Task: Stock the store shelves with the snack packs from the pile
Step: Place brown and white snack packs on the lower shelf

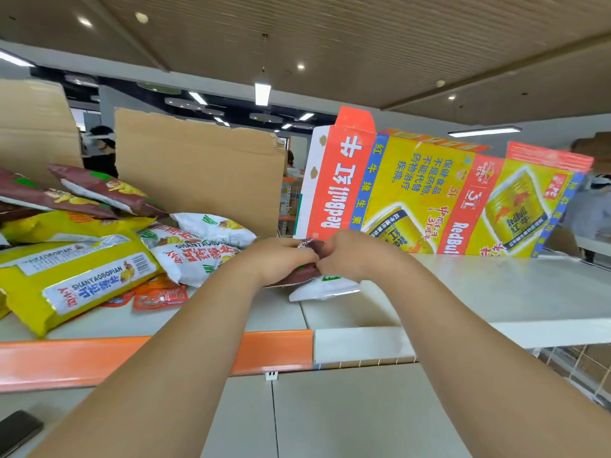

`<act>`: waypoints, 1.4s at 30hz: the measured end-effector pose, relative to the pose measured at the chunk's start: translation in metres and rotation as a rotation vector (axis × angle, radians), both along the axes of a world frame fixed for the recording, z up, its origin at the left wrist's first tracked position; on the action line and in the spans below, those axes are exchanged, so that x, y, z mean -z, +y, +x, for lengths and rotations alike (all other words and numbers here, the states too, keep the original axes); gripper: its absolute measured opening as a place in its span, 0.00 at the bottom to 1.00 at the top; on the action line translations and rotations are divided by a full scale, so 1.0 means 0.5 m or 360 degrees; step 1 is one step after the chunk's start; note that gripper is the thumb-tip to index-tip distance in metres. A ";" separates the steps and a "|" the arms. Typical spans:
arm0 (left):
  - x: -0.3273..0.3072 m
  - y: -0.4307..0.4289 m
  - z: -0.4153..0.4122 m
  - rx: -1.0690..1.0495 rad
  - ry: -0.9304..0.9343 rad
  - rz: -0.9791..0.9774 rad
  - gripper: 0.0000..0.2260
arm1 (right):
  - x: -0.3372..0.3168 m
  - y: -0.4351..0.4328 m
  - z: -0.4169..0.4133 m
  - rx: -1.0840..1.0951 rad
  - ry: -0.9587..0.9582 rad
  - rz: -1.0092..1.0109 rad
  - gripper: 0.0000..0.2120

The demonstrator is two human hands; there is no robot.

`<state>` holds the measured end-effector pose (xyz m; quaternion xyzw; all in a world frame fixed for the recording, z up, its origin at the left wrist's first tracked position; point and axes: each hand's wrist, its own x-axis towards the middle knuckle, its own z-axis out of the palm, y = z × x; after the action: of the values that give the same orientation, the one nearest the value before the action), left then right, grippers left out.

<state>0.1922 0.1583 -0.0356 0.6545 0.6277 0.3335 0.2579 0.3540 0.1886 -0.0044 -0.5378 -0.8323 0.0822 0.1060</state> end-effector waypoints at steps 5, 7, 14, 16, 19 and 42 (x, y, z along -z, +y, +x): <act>0.004 -0.002 0.006 0.0027 0.0100 0.0001 0.14 | -0.023 -0.011 0.047 -0.0007 -0.0499 0.0110 0.13; 0.006 0.004 0.008 -0.0010 0.0223 0.0050 0.14 | -0.014 0.000 0.059 -0.0154 -0.0638 0.0149 0.25; 0.006 0.008 0.019 0.0101 0.0720 -0.0217 0.26 | -0.003 0.005 0.077 -0.0119 -0.0824 -0.0008 0.32; 0.009 0.013 0.020 0.0078 0.0810 -0.0205 0.27 | -0.013 0.000 0.084 0.0000 -0.0870 -0.0033 0.25; 0.011 0.016 0.022 0.0112 0.0857 -0.0136 0.24 | -0.025 -0.010 0.102 0.0165 -0.0960 -0.0049 0.19; 0.014 -0.018 0.049 -0.0169 0.0418 0.0610 0.25 | 0.109 -0.035 0.214 -0.0237 0.0628 0.0767 0.30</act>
<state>0.2167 0.1492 -0.0429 0.6953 0.6147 0.3716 0.0272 0.4611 0.1710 -0.0590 -0.4085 -0.8283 -0.0070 0.3834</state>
